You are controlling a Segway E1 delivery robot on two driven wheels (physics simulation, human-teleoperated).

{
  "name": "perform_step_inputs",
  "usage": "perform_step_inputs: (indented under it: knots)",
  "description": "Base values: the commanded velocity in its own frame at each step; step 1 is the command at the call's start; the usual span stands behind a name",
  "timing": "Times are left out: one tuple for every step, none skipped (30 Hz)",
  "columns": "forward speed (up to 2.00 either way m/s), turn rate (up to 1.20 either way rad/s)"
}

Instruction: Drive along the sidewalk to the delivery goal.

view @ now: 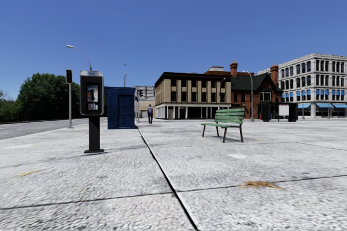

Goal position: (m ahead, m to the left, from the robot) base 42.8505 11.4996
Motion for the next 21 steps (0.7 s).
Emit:
perform_step_inputs:
  knots:
    - [1.6,0.0]
    - [1.6,0.0]
    - [1.61,0.0]
    - [1.61,0.0]
    - [1.61,0.0]
    - [1.61,0.0]
    - [1.61,0.0]
    - [1.61,0.0]
    - [1.61,0.0]
    - [1.61,0.0]
    - [1.61,0.0]
    - [1.61,0.0]
    - [1.61,0.0]
    - [1.61,0.0]
    - [1.61,0.0]
    - [1.61,0.0]
    - [1.61,0.0]
    - [1.61,0.0]
    - [1.61,0.0]
    - [1.61,0.0]
    - [1.61,0.0]
